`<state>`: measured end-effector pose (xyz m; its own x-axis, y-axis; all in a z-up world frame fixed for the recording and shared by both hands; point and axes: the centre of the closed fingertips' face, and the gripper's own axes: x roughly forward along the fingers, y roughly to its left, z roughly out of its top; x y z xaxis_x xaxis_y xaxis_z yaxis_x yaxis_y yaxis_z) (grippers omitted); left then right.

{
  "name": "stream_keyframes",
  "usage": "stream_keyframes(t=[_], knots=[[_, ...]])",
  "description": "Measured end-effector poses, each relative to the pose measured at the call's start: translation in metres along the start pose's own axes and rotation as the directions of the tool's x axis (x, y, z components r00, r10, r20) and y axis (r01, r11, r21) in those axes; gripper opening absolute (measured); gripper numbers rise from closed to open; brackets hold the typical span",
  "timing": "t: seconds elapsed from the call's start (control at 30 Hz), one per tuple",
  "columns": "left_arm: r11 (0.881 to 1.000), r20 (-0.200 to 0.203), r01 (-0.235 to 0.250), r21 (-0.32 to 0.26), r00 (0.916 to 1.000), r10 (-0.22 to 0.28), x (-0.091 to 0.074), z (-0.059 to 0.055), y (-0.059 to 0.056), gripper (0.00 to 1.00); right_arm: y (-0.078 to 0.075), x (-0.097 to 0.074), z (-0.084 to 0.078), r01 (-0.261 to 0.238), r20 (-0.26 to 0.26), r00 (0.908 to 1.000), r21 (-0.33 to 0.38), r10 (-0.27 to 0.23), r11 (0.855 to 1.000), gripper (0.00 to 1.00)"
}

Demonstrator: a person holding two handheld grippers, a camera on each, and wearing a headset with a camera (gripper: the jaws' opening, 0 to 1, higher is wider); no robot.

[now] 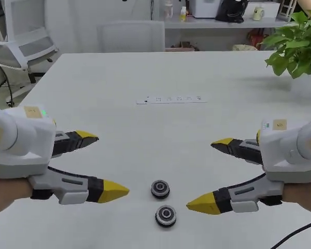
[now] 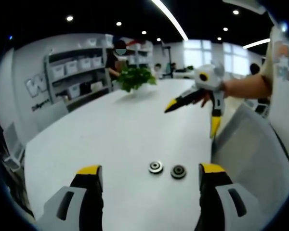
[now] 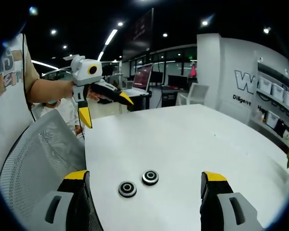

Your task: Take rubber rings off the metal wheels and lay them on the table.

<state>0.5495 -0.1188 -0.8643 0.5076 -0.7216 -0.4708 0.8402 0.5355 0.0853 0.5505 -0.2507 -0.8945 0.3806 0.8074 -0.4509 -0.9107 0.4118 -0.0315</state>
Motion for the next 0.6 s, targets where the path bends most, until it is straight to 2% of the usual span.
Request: stream_keyframes(t=[0.33,0.6], knots=[[1.0,-0.024,0.021,0.017,0.9995,-0.02,0.012,-0.011,-0.004,0.83,0.002,0.011,-0.009,-0.022,-0.021,0.9996,-0.034,0.021,0.999,0.95],[0.999,-0.028,0.046,0.02,0.9986,-0.045,0.021,-0.014,-0.005,0.82,0.004,0.02,-0.013,-0.044,-0.027,0.9987,-0.045,0.043,0.998,0.93]])
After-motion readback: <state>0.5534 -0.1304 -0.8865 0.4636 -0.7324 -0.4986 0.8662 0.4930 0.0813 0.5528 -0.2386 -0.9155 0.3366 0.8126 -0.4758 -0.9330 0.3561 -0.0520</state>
